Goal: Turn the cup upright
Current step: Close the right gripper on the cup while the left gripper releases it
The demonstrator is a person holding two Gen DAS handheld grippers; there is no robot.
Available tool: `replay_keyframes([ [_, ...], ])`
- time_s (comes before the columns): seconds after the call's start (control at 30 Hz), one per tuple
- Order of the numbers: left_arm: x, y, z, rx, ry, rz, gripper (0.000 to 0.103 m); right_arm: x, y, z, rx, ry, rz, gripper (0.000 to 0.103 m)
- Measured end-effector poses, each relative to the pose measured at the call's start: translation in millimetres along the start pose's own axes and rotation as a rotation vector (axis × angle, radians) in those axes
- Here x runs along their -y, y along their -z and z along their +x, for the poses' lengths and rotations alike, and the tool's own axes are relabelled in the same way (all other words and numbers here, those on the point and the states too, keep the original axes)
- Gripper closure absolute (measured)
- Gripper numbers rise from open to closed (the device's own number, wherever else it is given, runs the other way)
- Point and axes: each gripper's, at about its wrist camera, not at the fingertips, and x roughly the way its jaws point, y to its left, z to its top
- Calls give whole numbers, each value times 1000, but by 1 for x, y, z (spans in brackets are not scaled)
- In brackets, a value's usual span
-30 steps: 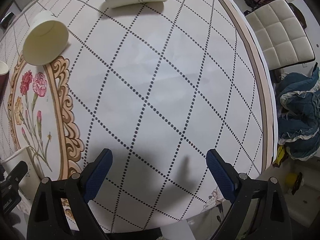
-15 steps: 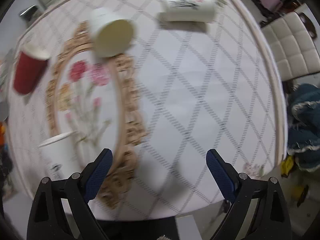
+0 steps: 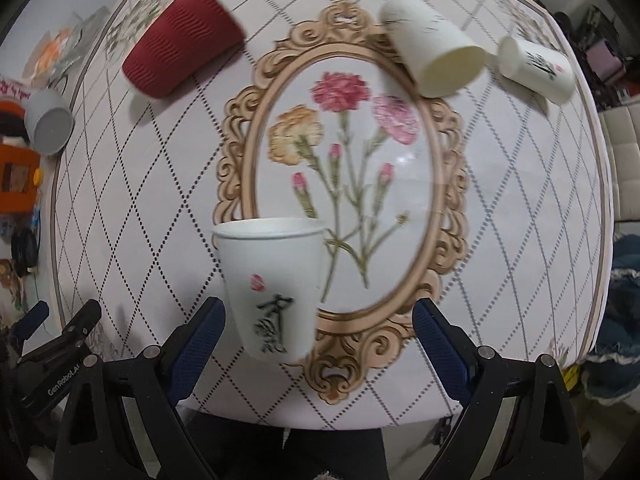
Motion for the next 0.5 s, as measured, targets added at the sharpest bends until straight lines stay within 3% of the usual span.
replay_keyframes([
  [0.27, -5, -2, 2, -7, -5, 13, 5, -21, -13, 20, -43, -4, -28, 24],
  [0.4, -2, -4, 4, -10, 2, 26, 5, -27, -19, 33, -80, -10, -31, 41],
  [0.5, 2, -4, 4, -8, 6, 43, 5, -38, -13, 34, -65, -6, -36, 41],
])
